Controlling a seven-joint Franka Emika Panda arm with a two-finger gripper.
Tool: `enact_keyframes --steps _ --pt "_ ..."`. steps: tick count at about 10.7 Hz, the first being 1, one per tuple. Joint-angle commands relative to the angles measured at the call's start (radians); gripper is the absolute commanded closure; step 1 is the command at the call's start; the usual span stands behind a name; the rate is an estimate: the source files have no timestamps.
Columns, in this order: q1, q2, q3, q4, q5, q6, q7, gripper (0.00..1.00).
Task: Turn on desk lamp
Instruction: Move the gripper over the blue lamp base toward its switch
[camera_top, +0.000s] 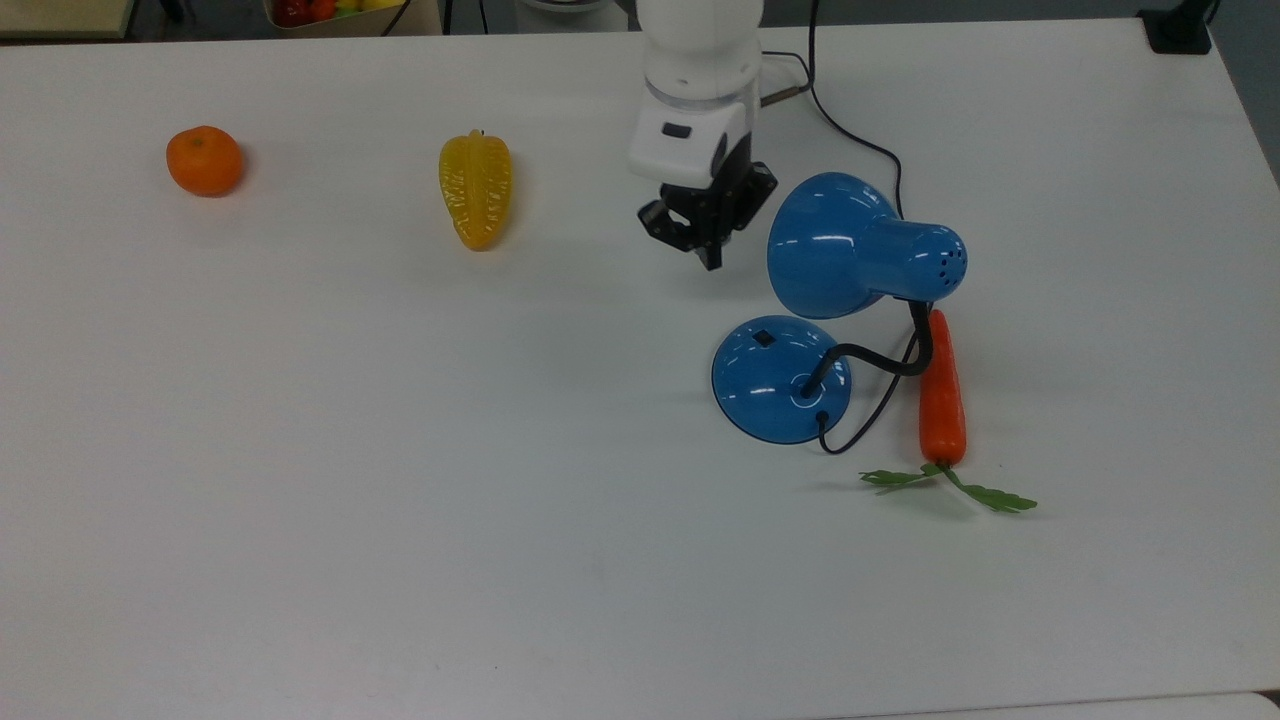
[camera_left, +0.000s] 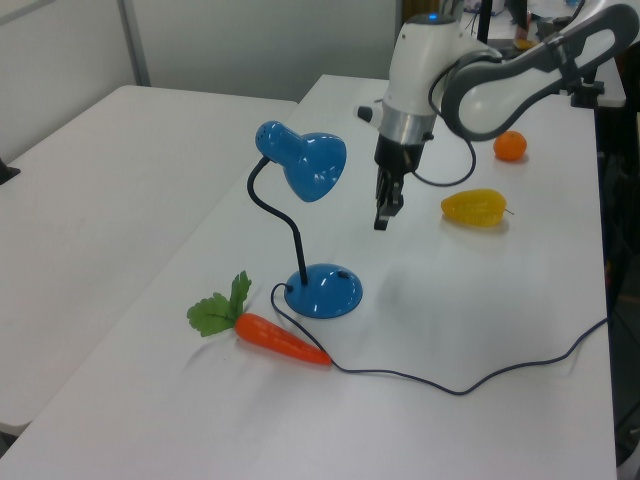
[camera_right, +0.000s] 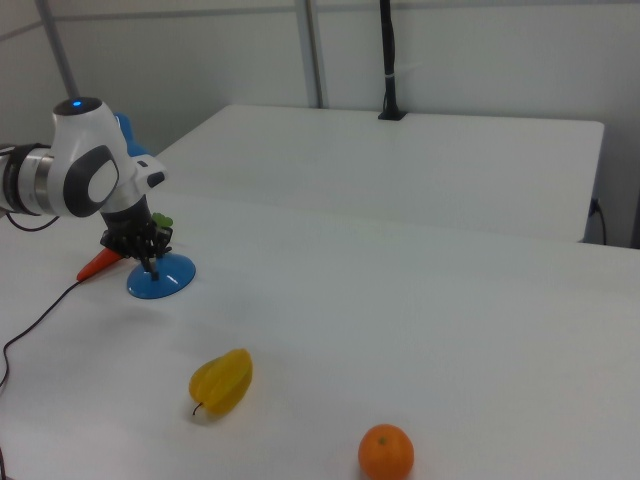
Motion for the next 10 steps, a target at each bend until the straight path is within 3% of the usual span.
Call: enact_keyframes --steps 1,4,10 --pt "0.024 0.048 0.003 0.003 -0.015 0.070 -0.081 1.00" --pt "0.038 0.089 0.003 0.003 -0.050 0.153 -0.106 1.00" --pt "0.040 0.149 0.005 0.003 -0.049 0.319 -0.121 1.00"
